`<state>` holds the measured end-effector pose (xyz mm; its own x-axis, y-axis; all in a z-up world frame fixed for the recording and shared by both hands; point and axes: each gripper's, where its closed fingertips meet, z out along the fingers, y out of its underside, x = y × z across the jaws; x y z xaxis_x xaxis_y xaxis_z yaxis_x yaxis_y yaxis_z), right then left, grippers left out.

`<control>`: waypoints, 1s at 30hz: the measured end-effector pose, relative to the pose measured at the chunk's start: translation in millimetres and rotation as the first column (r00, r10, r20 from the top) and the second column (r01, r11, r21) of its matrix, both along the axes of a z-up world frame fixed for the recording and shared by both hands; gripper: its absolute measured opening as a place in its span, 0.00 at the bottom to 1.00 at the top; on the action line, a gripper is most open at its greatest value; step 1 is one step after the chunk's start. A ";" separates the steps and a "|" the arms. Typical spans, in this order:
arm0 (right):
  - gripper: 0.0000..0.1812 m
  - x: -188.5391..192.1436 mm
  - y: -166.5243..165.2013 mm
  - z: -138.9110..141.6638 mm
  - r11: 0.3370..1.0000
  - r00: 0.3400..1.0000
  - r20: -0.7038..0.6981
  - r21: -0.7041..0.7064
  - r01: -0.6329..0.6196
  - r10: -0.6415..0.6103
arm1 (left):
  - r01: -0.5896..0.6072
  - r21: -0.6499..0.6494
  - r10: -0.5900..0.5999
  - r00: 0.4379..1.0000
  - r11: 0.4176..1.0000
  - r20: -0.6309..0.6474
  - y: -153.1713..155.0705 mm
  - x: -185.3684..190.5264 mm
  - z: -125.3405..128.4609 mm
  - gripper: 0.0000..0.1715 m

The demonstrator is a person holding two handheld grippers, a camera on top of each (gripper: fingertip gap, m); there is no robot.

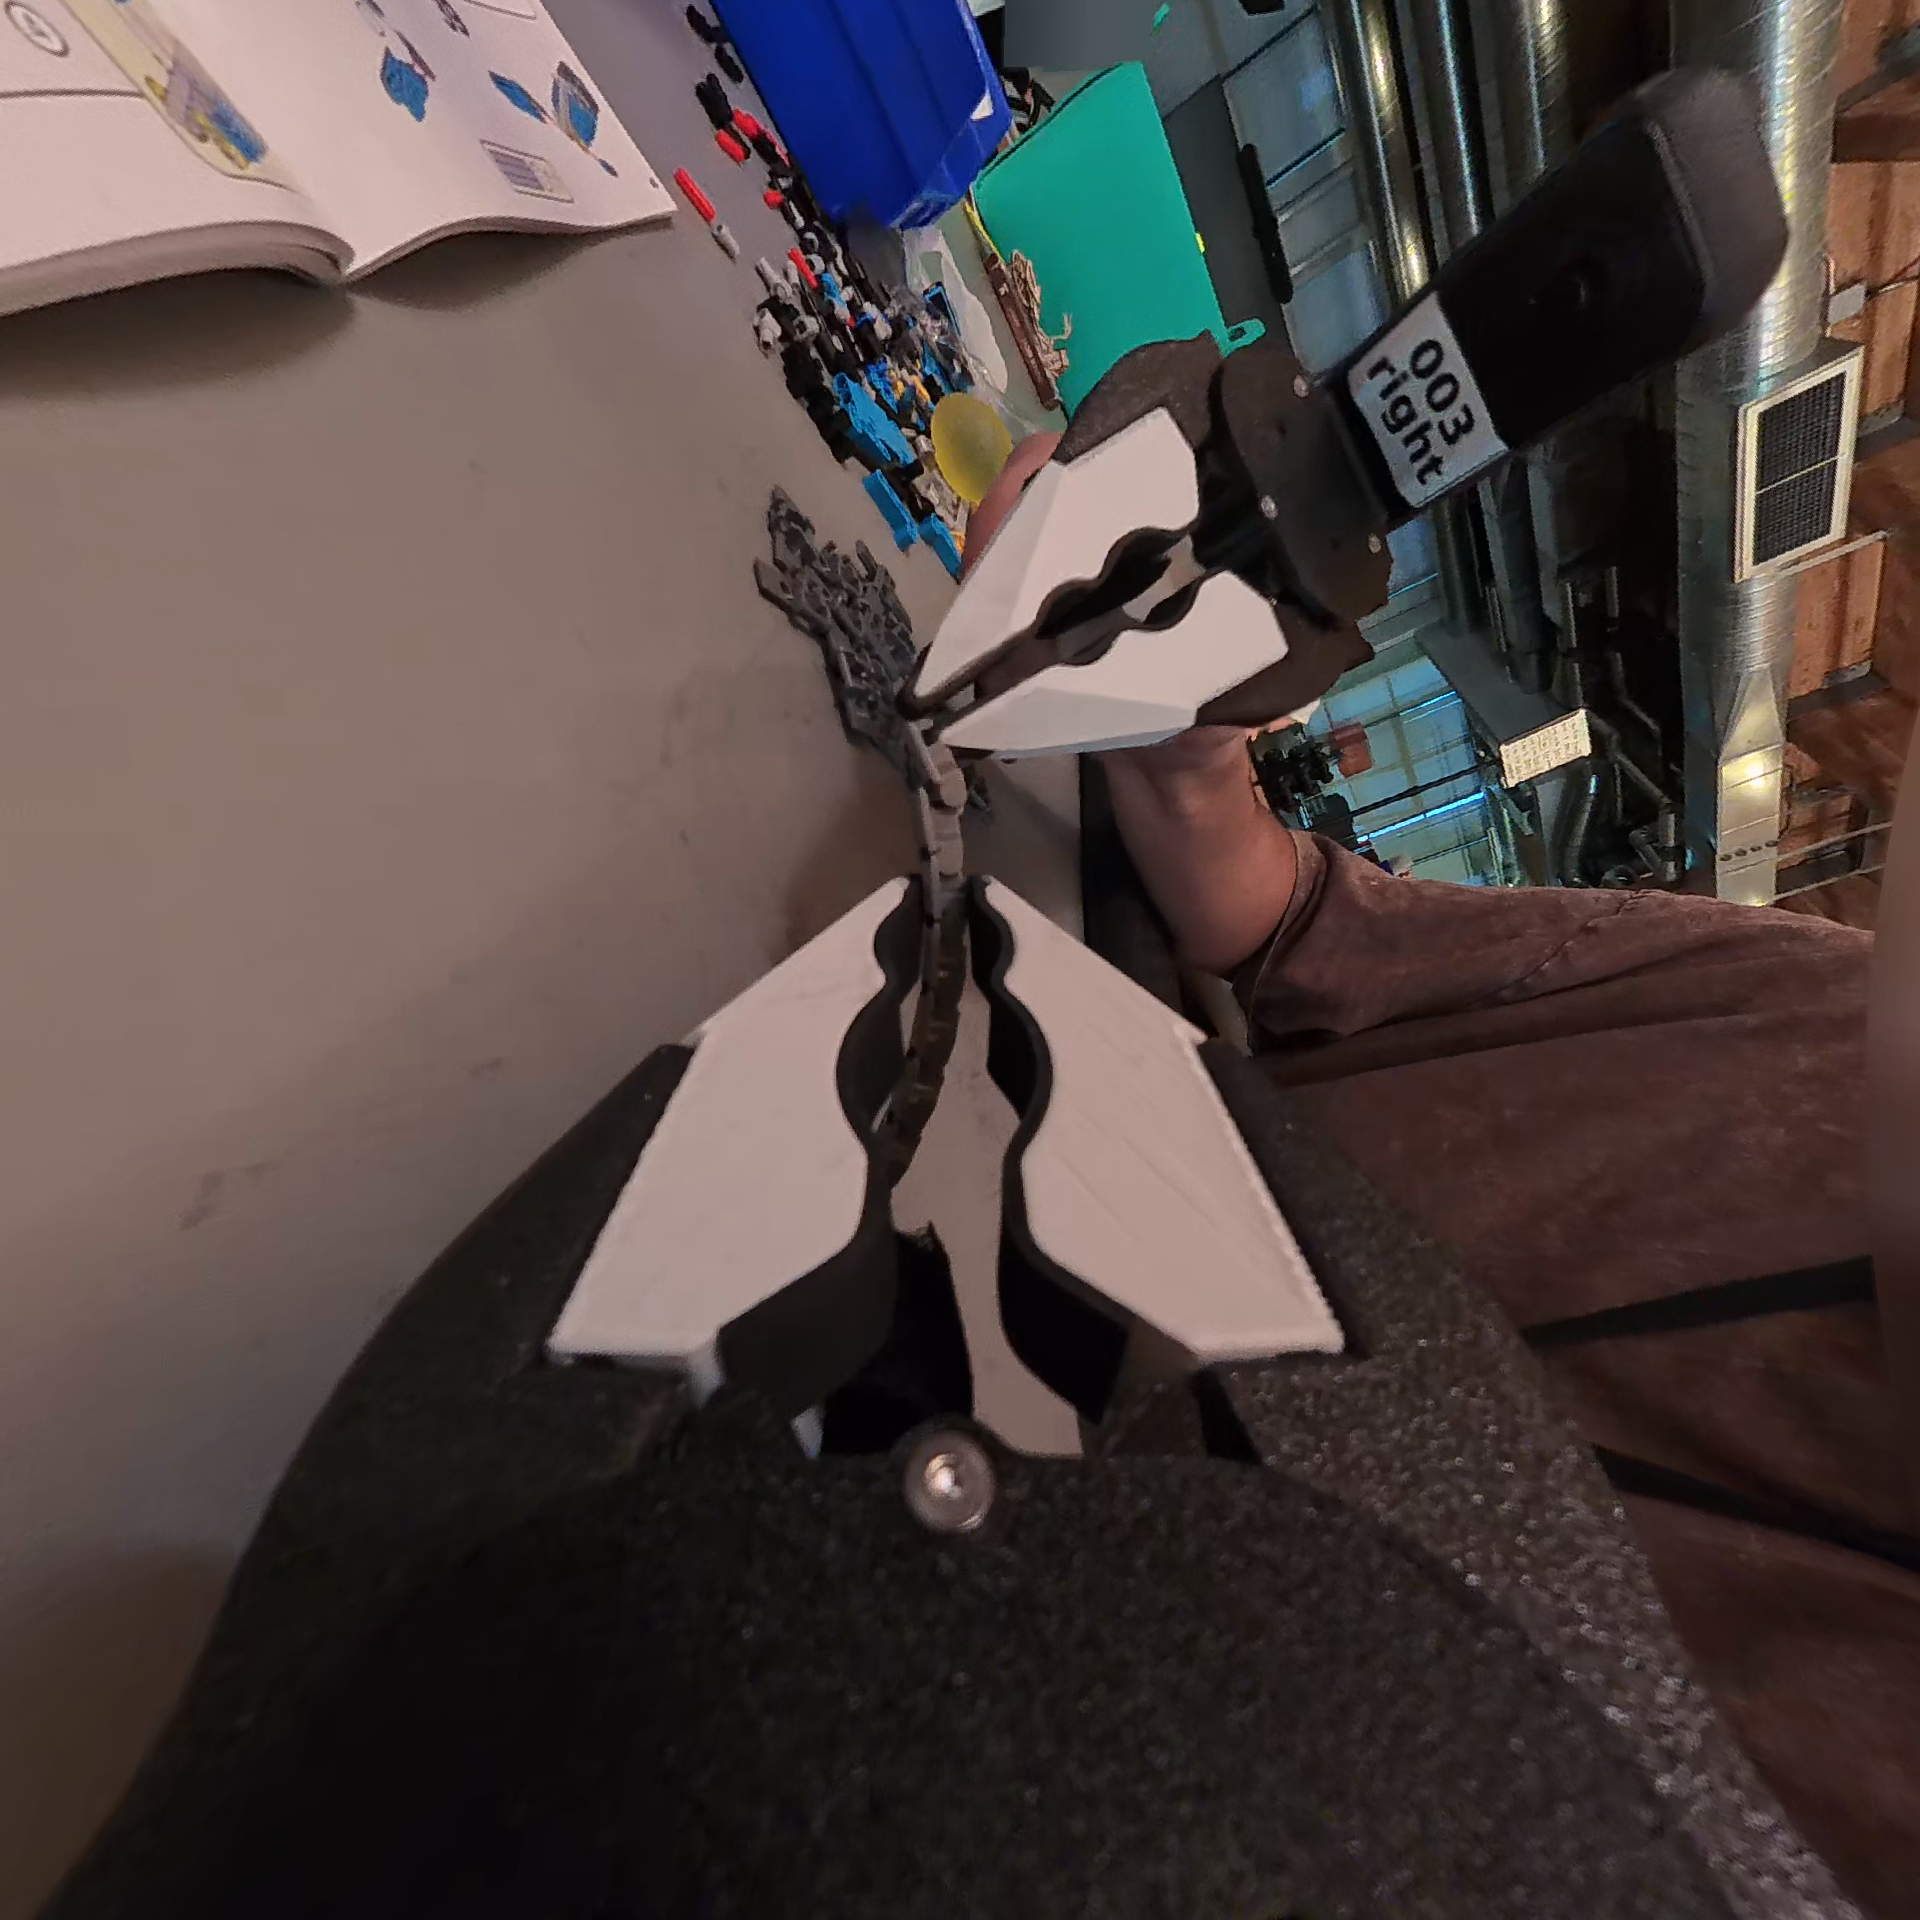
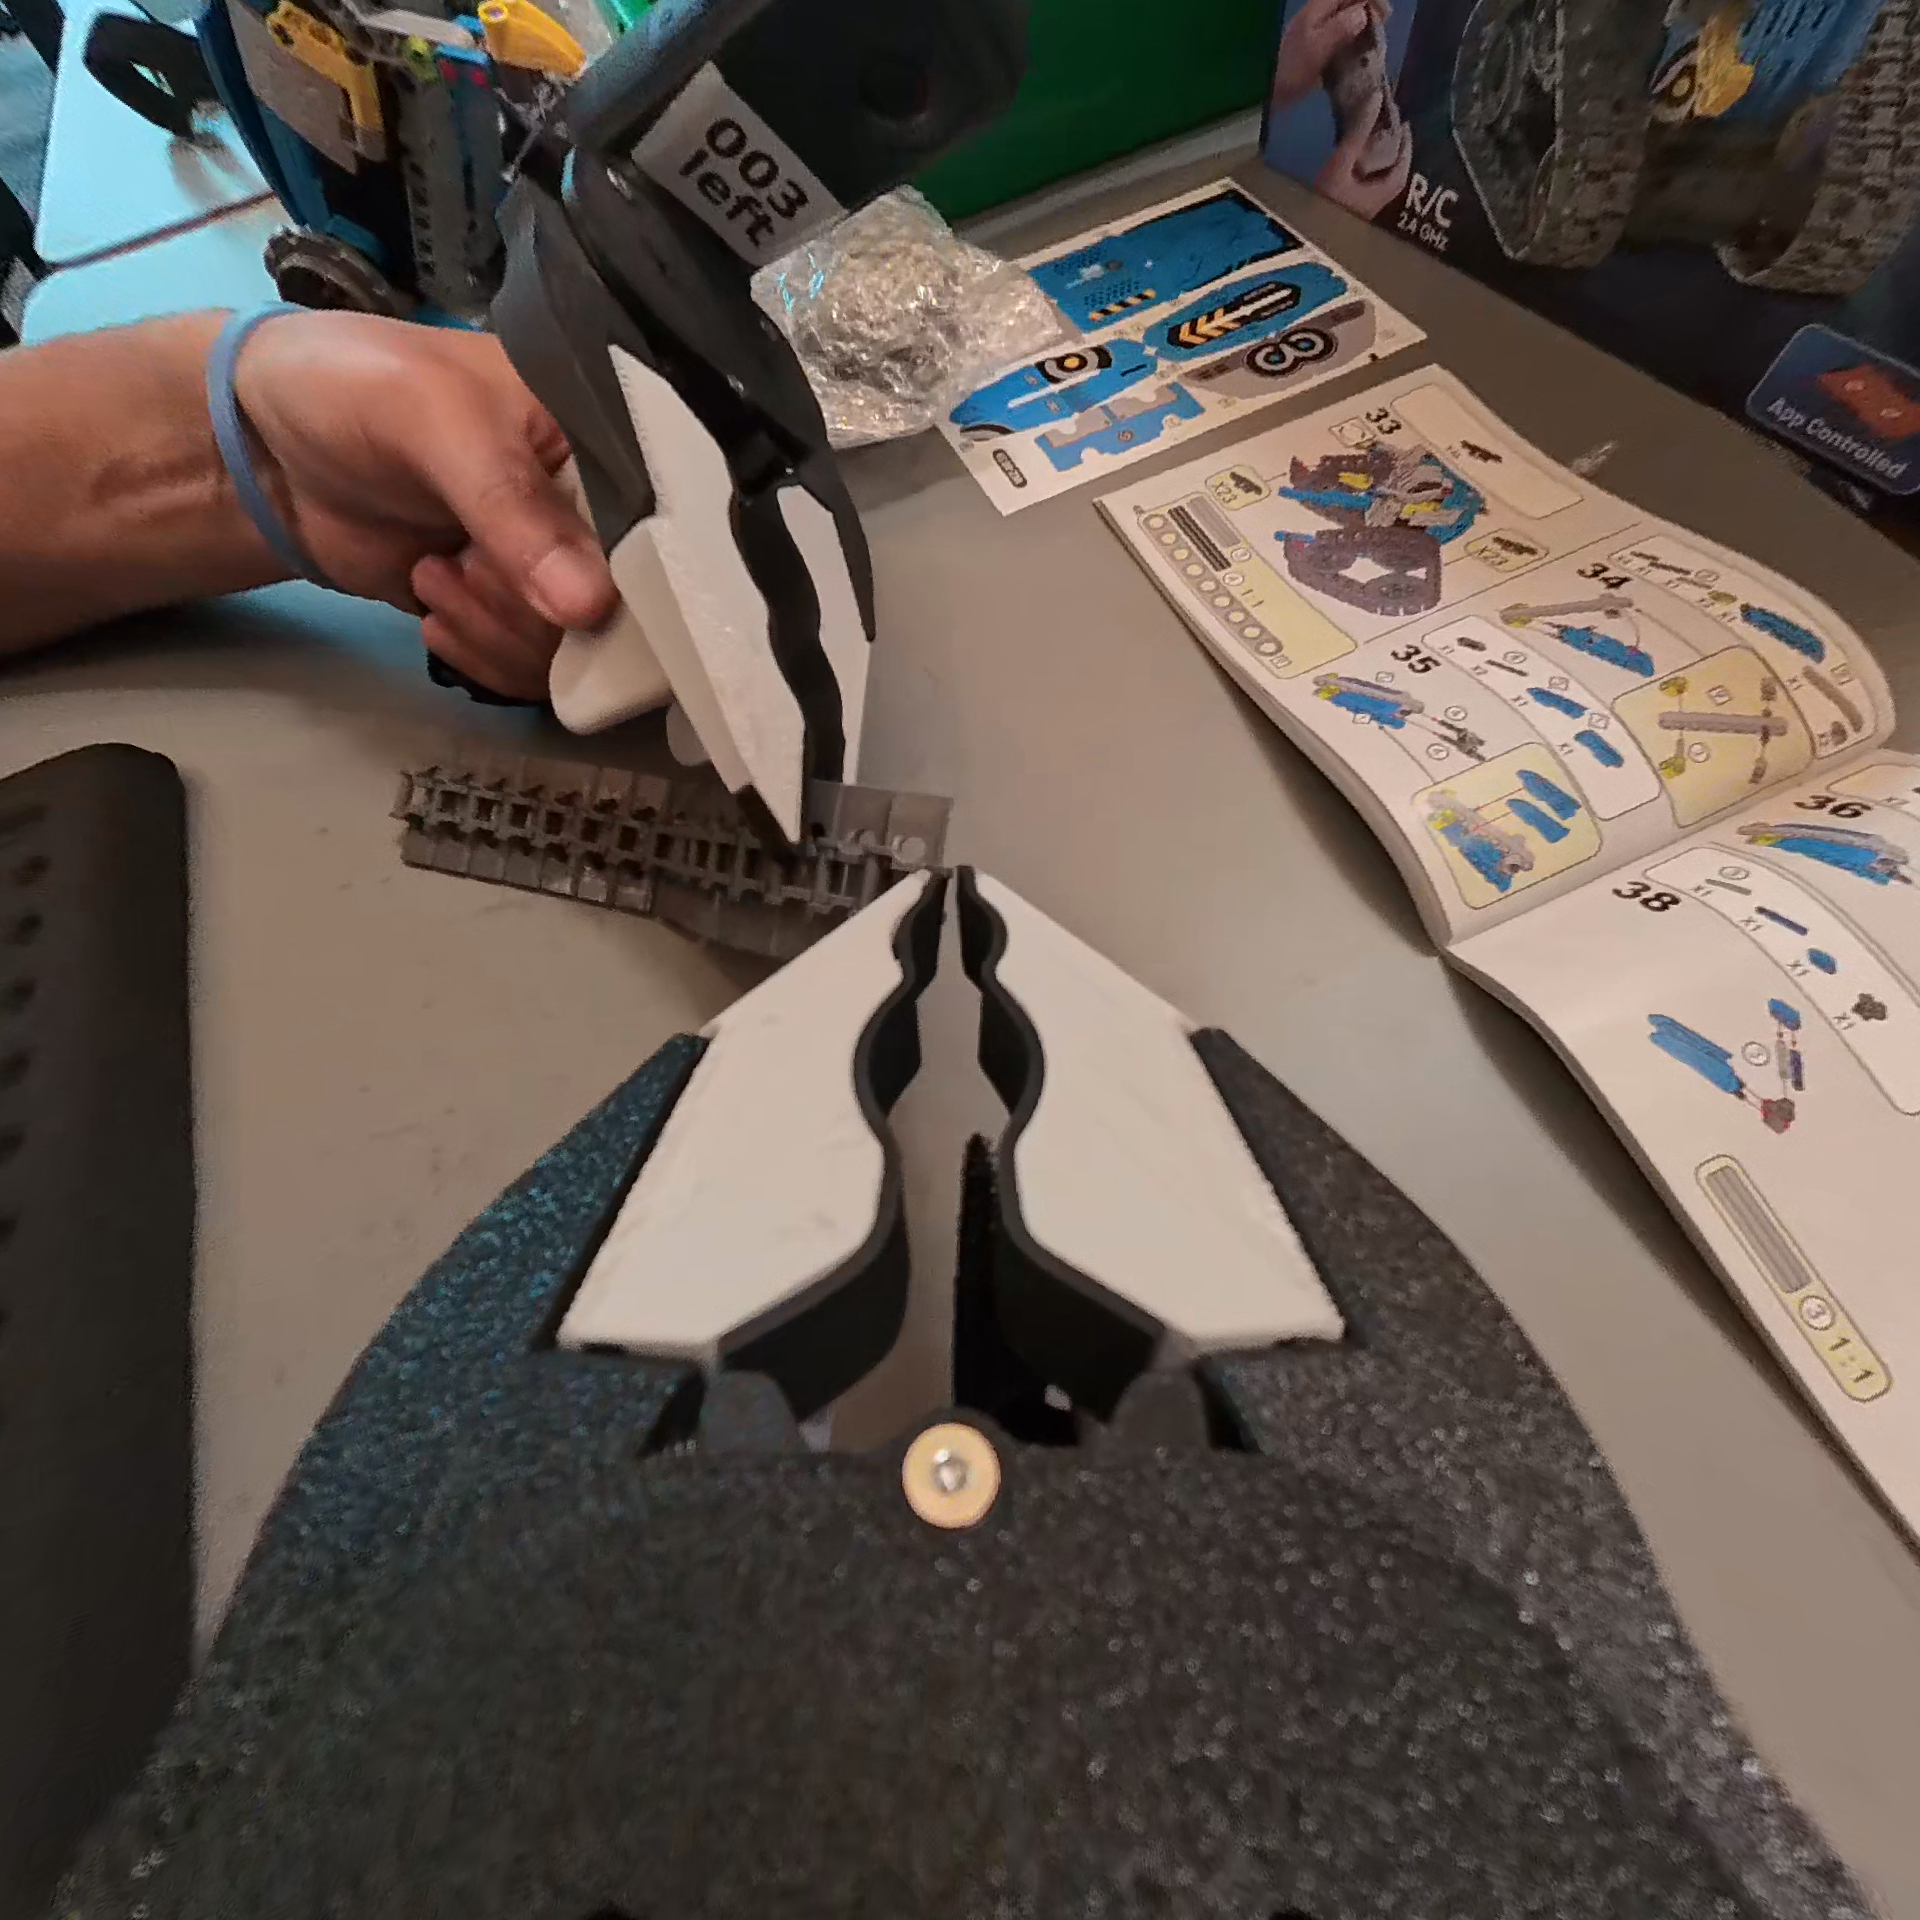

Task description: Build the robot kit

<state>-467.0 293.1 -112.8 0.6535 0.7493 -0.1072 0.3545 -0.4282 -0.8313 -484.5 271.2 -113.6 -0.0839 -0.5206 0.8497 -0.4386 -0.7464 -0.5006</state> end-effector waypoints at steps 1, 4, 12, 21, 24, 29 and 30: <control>0.02 -0.2 0.0 0.6 1.000 1.000 -0.017 -0.006 0.000 0.000 | 0.000 -0.003 0.000 1.000 1.000 0.003 0.0 -0.1 0.4 0.04; 0.03 0.6 -0.5 0.6 0.999 0.998 -0.059 -0.043 0.002 -0.004 | 0.004 -0.002 -0.004 1.000 1.000 0.005 -0.7 0.0 0.8 0.04; 0.06 1.4 -1.2 7.7 0.995 0.986 -0.168 -0.096 -0.011 -0.006 | 0.010 -0.032 -0.009 0.999 0.999 0.031 -0.2 -1.1 5.2 0.04; 0.08 1.8 -0.7 6.5 0.989 0.974 -0.226 -0.145 -0.021 -0.012 | 0.021 -0.040 -0.020 0.999 0.999 0.038 -1.6 -1.7 6.5 0.04; 0.11 2.5 -1.2 9.7 0.987 0.965 -0.260 -0.158 -0.032 -0.011 | 0.023 -0.048 -0.021 0.999 0.999 0.046 -1.4 -2.2 7.8 0.04; 0.14 0.6 -2.3 10.6 0.979 0.948 -0.317 -0.198 -0.056 -0.010 | 0.027 -0.057 -0.023 0.998 0.998 0.056 -1.7 -2.8 9.5 0.04; 0.14 -0.1 -2.6 10.1 0.978 0.947 -0.321 -0.202 -0.059 -0.009 | 0.029 -0.059 -0.025 0.998 0.998 0.059 -2.0 -3.0 9.9 0.04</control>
<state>-467.1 290.5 -102.7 0.5406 0.7040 -0.4606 0.0987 -0.5968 -0.7963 -487.5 269.3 -103.7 -0.1472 -0.4662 0.8724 -0.4305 -0.7638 -0.4808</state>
